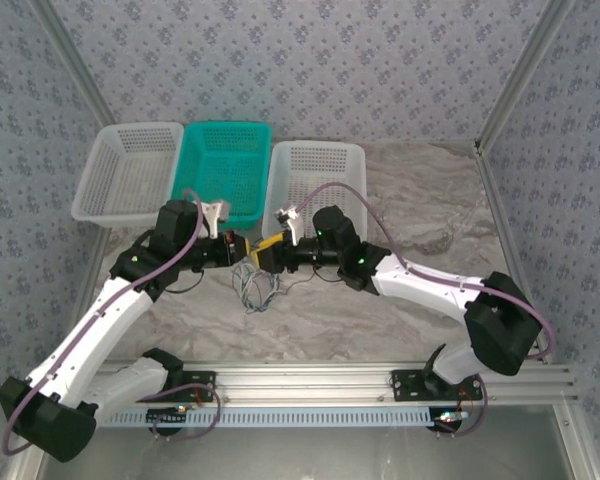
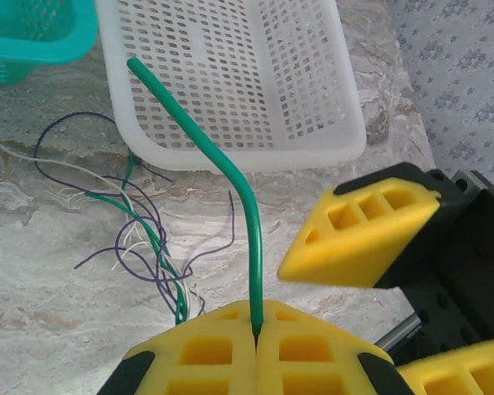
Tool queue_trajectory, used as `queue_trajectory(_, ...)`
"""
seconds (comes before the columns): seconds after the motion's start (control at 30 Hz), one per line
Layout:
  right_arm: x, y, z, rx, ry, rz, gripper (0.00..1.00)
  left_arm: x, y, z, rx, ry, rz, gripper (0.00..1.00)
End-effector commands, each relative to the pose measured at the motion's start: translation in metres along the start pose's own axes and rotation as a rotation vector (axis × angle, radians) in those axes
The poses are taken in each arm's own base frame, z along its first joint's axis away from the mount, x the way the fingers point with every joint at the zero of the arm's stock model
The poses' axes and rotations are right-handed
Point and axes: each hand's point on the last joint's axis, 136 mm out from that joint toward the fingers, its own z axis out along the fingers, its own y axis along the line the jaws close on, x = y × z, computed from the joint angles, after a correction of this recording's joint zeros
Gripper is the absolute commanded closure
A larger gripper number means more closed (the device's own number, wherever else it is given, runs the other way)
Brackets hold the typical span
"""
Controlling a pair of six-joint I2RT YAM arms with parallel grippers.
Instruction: Untangle the cables
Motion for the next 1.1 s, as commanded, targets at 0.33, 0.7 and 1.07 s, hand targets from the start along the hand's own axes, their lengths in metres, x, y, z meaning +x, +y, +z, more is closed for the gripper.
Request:
queue_trajectory(0.33, -0.008, 0.032, 0.027, -0.176, -0.009, 0.005, 0.67, -0.013, -0.024, -0.005, 0.096, -0.039, -0.022, 1.0)
queue_trajectory(0.7, -0.016, 0.023, 0.02, -0.141, -0.068, 0.06, 1.0, -0.02, -0.021, -0.015, 0.068, -0.096, 0.006, 0.59)
queue_trajectory(1.07, -0.037, 0.007, 0.001, -0.115, -0.143, 0.149, 1.0, -0.009, -0.009, -0.03, 0.092, -0.116, -0.146, 0.67)
